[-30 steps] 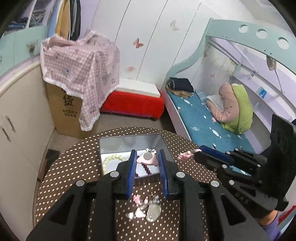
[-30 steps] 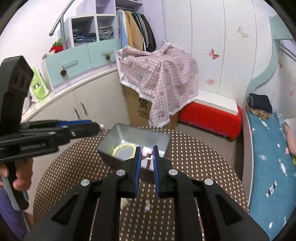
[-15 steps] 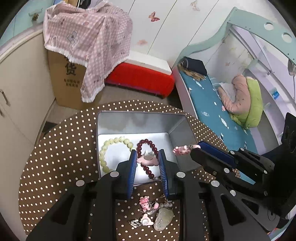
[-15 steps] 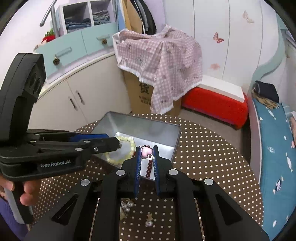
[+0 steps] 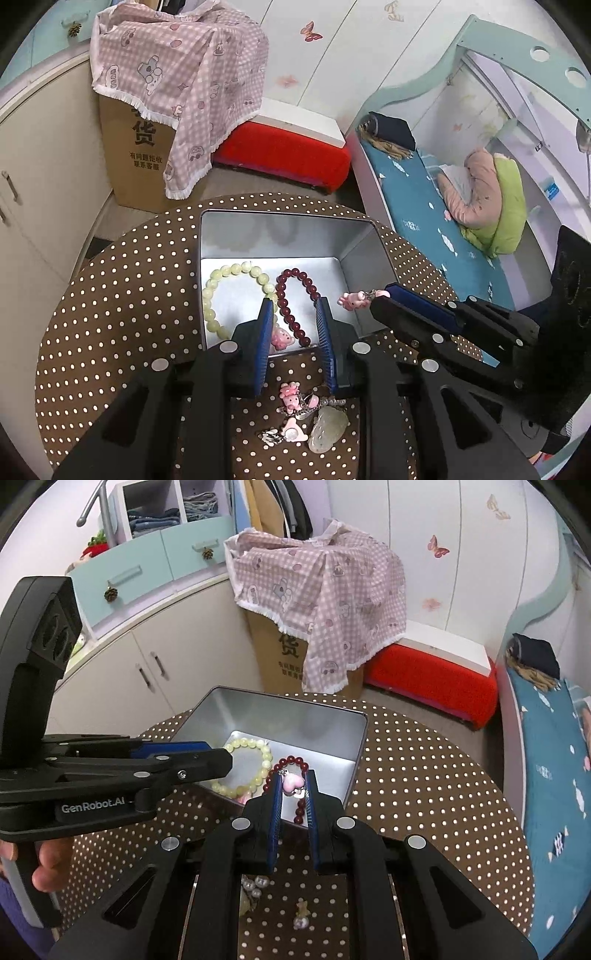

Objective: Organize jewelry
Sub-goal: 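Open both tools to drop the charms into the tin, then withdraw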

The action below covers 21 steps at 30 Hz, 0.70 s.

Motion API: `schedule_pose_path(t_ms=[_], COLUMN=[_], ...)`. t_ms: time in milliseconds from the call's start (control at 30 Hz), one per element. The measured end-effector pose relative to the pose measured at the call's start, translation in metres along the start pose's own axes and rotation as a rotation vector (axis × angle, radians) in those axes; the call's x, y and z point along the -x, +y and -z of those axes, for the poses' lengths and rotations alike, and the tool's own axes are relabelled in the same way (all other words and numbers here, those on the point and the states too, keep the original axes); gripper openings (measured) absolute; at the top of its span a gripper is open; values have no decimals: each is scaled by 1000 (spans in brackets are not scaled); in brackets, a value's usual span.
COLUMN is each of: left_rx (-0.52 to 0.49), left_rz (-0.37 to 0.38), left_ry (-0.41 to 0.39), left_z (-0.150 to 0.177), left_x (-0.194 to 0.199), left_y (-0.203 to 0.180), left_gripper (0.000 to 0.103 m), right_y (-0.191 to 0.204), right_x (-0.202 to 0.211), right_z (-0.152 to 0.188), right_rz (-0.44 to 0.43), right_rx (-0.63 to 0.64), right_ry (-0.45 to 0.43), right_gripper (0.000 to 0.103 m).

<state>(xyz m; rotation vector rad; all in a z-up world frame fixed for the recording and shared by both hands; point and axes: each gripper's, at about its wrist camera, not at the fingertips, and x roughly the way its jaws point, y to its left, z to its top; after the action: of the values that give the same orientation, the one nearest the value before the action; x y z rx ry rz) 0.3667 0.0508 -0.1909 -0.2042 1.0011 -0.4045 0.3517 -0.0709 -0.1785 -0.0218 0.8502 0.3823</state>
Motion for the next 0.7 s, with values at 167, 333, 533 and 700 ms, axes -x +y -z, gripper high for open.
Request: schedule_pose_path(t_ms=[167,333,533,700], left_rx=[1,-3,-12,-41], left_rz=[-1,-2,-17,-79], left_ry=[-1,-23,-103,-211], left_z=[1,6,16,33], left_x=[2,13,42,74], left_y=[-1,-8,-15,-28], left_gripper=[31,42,58,74], right_y=[1,-2,-5,-8], right_x=[1,8,36,72], right_z=[1,4,7,16], right_rz=[-3,-4,6,11], right_rx=[-6,-24,-40,-40], right_ry=[1,-11,-59,-114], right_gripper=[13,15,24,43])
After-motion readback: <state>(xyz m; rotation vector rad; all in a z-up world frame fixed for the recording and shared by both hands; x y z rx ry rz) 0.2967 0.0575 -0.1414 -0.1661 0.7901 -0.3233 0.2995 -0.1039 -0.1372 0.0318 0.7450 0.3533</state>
